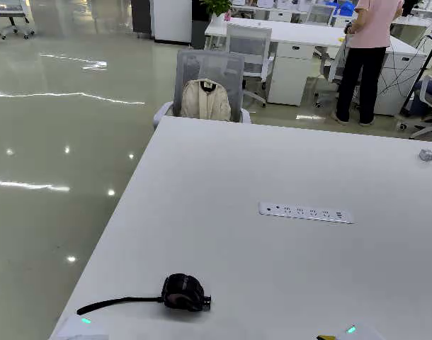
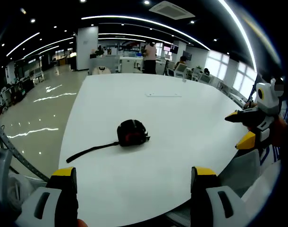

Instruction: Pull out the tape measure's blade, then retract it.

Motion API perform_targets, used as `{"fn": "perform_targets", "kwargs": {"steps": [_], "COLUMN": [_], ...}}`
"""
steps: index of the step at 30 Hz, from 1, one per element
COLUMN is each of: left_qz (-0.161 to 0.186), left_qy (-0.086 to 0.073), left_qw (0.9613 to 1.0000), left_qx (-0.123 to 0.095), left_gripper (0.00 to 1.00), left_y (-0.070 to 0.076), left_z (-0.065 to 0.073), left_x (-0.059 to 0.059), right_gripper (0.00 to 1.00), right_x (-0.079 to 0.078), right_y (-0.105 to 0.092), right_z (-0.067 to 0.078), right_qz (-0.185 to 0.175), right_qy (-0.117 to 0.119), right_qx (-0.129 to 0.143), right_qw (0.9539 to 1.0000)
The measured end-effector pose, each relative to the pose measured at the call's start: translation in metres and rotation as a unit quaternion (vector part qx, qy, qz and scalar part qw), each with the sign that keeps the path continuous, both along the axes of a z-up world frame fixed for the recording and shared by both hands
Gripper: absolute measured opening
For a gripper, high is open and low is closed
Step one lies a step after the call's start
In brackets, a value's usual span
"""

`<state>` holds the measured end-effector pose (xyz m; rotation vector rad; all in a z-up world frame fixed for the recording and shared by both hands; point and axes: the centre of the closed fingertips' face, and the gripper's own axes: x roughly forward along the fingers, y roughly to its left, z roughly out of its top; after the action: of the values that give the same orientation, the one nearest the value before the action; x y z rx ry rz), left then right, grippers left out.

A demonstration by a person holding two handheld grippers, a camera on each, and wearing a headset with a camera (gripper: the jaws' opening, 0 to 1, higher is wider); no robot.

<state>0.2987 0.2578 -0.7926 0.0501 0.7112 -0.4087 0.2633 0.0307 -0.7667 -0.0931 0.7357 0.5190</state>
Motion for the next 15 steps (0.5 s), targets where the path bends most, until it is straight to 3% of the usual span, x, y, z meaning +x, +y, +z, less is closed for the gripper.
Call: {"fn": "perform_targets", "kwargs": {"steps": [15], "left_qz": [-0.005], "left_qy": [0.001], "left_qw": [1.0], "left_qx": [0.006], "left_gripper": [0.97], "left_y": [-0.0036], "left_z": [-0.0014], "left_x": [0.0003], "right_gripper": [0.87], "right_x": [-0.0005], "right_y": [-0.0027], "right_z": [0.0008], "right_qz": [-0.004], "right_qy": [-0.001], "right_qx": [-0.001], "right_qw": [1.0]}}
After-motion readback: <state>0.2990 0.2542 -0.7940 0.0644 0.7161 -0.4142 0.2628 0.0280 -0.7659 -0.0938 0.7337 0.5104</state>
